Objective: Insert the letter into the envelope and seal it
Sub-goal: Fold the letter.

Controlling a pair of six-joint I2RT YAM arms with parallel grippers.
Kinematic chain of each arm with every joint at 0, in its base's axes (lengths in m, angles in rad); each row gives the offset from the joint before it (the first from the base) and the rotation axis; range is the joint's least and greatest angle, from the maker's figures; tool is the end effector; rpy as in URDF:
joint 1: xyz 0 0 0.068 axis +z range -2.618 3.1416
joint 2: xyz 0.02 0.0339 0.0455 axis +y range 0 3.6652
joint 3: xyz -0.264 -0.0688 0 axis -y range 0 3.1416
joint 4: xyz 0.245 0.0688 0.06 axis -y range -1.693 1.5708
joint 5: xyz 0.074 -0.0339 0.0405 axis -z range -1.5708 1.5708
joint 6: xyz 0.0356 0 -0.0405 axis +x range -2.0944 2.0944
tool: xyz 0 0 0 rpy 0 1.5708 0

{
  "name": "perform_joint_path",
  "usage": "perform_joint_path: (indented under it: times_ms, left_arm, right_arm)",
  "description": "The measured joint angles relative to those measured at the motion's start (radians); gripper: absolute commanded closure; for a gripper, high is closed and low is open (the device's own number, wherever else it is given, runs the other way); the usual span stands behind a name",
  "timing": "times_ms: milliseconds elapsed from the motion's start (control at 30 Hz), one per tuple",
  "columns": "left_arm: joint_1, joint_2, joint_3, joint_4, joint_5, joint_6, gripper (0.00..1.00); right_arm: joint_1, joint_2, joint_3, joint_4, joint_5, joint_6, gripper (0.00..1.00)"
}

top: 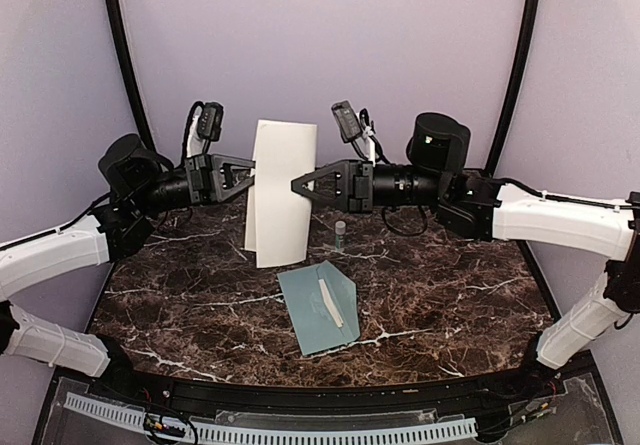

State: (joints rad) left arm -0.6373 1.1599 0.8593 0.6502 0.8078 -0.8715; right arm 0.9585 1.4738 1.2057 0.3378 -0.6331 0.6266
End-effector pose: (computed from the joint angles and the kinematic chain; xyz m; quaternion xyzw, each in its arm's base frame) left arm 0.1928 -0.1748 0.3741 0.2582 0.5612 -0.6801 0.3947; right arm 0.1834 0.2977 0.3764 -0.3316 0.6016 0.6440 0.3367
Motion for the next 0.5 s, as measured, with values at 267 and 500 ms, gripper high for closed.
perform_joint_path:
  times_ms: [267, 500]
  left_arm:
    - [-0.013, 0.018, 0.0, 0.016, 0.004, -0.005, 1.0]
    - [-0.014, 0.018, 0.0, 0.03, 0.002, -0.005, 0.7]
  right_arm:
    - [0.003, 0.002, 0.008, 0.006, 0.001, 0.001, 0.97]
    - [0.003, 0.004, 0.008, 0.005, 0.015, 0.002, 1.0]
